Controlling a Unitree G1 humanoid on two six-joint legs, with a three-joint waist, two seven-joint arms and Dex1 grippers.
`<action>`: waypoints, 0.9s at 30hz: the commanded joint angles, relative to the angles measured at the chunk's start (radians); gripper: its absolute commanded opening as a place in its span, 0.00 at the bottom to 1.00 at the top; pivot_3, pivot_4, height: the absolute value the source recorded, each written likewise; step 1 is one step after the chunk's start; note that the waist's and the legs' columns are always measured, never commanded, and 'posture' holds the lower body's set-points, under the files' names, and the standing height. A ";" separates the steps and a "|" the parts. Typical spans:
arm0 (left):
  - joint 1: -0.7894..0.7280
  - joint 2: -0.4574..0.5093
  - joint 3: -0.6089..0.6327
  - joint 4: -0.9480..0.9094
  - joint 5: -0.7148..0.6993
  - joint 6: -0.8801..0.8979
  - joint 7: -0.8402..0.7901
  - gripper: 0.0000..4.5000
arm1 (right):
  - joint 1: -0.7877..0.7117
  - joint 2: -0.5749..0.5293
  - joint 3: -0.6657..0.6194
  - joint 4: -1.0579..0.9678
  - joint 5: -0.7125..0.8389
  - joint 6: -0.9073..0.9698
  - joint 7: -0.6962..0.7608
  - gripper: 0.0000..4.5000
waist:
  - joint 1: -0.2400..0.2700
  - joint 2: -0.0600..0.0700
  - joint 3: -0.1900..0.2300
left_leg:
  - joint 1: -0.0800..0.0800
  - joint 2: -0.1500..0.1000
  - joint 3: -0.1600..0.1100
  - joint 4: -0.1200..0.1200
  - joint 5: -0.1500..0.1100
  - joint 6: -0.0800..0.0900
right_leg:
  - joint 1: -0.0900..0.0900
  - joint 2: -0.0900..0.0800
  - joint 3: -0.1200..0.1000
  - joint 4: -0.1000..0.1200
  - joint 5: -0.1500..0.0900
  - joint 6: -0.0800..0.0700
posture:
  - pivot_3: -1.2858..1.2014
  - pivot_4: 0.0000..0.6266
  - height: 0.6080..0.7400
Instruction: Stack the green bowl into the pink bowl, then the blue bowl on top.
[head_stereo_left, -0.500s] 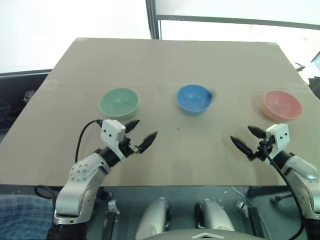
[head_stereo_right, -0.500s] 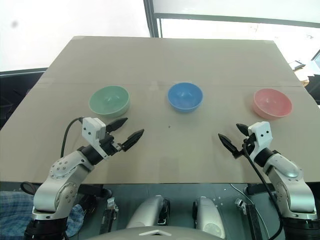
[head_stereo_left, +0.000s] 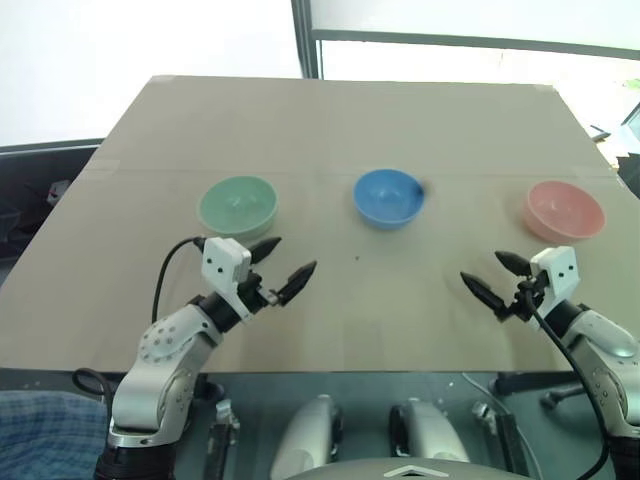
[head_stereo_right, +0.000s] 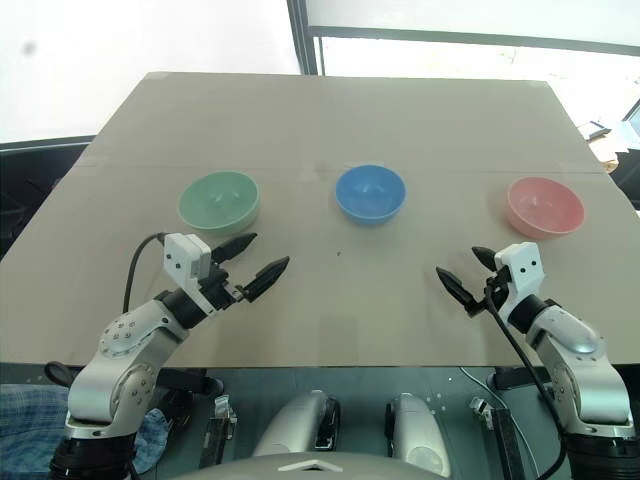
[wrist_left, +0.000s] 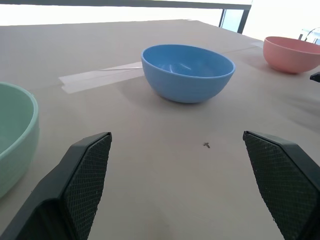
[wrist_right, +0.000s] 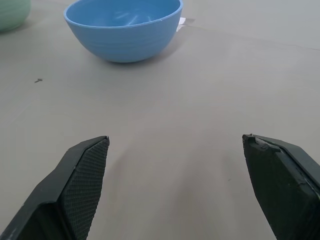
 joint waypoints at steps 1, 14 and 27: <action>-0.006 -0.001 -0.001 -0.028 -0.006 -0.024 -0.006 0.99 | 0.001 -0.010 -0.011 -0.022 -0.003 -0.026 -0.001 1.00 | 0.000 0.000 0.000 | 0.000 0.000 0.000 0.000 0.000 0.000 | 0.000 0.000 0.000 0.000 0.000 0.000 | 0.52 0.24 1.00; -0.023 -0.015 -0.021 -0.036 -0.015 -0.019 0.001 0.99 | -0.025 -0.037 -0.025 -0.002 -0.012 -0.025 0.010 1.00 | 0.000 0.000 0.000 | 0.000 0.000 0.000 0.000 0.000 0.000 | 0.000 0.000 0.000 0.000 0.000 0.000 | 0.52 0.24 1.00; -0.112 -0.056 -0.033 -0.099 -0.242 0.075 -0.052 0.99 | -0.242 -0.286 -0.071 0.248 -0.115 -0.046 0.040 1.00 | 0.000 0.000 0.000 | 0.000 0.000 0.000 0.001 0.000 0.000 | 0.001 0.000 0.000 0.000 0.000 0.000 | 0.52 0.24 1.00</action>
